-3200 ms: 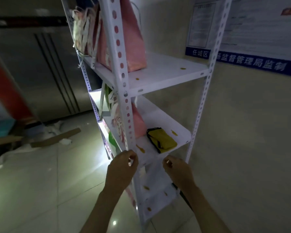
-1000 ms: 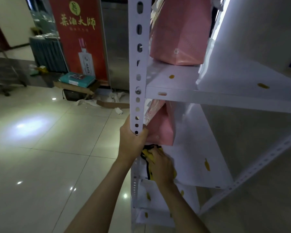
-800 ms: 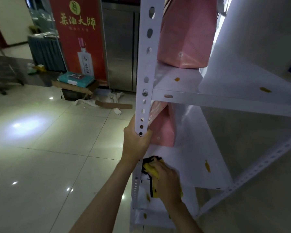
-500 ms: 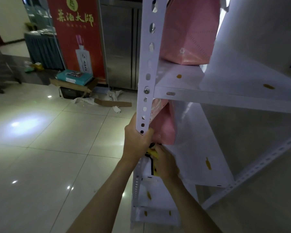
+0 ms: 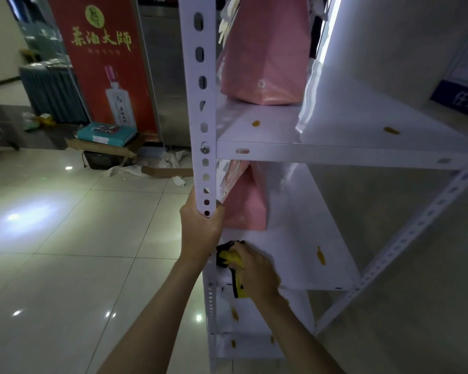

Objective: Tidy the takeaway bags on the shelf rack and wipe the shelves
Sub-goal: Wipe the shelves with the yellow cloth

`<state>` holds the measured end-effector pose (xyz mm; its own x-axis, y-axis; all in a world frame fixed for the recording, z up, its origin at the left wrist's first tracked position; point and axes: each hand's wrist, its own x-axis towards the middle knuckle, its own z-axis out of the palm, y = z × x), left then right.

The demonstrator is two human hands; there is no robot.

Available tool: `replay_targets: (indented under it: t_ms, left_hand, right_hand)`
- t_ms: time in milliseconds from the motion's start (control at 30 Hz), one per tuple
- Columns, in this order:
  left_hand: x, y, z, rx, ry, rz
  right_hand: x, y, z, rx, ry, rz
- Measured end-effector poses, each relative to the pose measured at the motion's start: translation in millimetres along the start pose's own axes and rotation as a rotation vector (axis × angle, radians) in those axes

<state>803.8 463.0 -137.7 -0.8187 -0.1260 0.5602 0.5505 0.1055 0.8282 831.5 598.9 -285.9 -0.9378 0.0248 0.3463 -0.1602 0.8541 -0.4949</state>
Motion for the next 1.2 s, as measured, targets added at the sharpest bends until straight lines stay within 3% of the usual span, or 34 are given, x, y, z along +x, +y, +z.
replay_targets:
  t_ms: [133, 300, 400, 700, 833, 900, 1000, 1200]
  left_hand:
    - [0.8, -1.9, -0.8, 0.02, -0.004, 0.009]
    - [1.1, -7.4, 0.6, 0.059, 0.008, 0.007]
    - [0.9, -10.8, -0.3, 0.085, 0.014, 0.005]
    - [0.1, -17.0, 1.9, 0.139, 0.061, -0.007]
    - [0.0, -17.0, 2.0, 0.151, 0.068, -0.016]
    - [-0.1, -17.0, 2.2, 0.147, 0.072, -0.016]
    - [1.2, -18.6, 2.4, 0.148, 0.078, -0.011]
    - [0.1, -21.0, 0.8, 0.145, 0.078, 0.019]
  right_hand:
    - [14.6, -2.6, 16.9, -0.073, 0.033, 0.106]
    - [-12.8, 20.1, 2.2, -0.027, 0.051, -0.109]
    - [-22.6, 53.9, -24.9, -0.088, 0.03, -0.13]
    - [5.0, 132.0, -135.6, 0.007, 0.268, 0.229]
    - [8.5, 171.4, -118.8, 0.061, 0.256, 0.455]
    - [2.7, 179.2, -96.7, -0.064, 0.203, 0.433]
    - [2.2, 166.8, -74.1, -0.103, 0.164, 0.466]
    - [-15.8, 81.9, -46.8, 0.024, 0.251, 0.262]
